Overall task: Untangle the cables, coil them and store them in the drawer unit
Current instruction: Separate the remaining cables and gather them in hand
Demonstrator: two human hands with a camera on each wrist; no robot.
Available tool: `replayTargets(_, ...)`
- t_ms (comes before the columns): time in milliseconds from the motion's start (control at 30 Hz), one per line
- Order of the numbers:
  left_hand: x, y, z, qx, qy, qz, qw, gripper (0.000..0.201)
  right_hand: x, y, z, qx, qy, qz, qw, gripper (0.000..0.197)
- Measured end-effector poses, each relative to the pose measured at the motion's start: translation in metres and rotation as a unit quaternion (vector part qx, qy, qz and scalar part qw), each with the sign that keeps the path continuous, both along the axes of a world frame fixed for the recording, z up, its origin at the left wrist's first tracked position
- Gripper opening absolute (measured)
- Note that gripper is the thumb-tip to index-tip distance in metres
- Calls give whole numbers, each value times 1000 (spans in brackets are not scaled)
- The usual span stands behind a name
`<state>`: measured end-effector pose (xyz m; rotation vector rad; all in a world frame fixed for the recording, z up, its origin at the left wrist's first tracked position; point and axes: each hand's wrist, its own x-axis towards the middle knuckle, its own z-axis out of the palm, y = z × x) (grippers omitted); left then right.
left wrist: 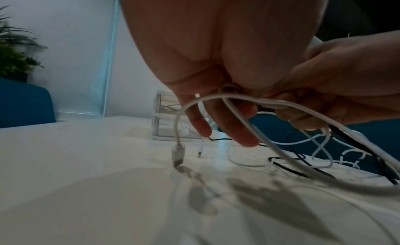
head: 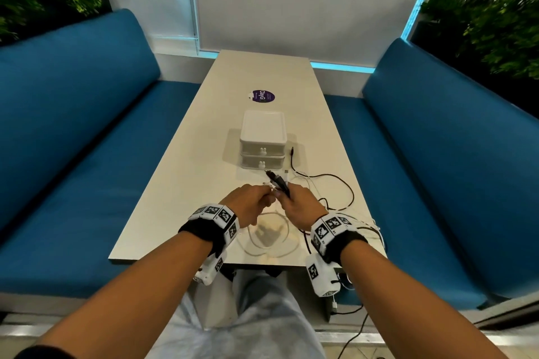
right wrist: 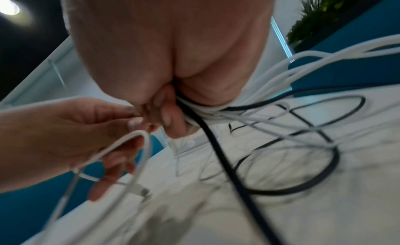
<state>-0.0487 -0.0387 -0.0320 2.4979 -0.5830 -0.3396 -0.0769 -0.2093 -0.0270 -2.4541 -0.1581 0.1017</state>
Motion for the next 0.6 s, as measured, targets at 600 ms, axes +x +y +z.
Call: replayTargets(600, 4, 6, -8, 223, -104, -28, 969, 30, 2, -14, -9, -124, -43, -77, 988, 24)
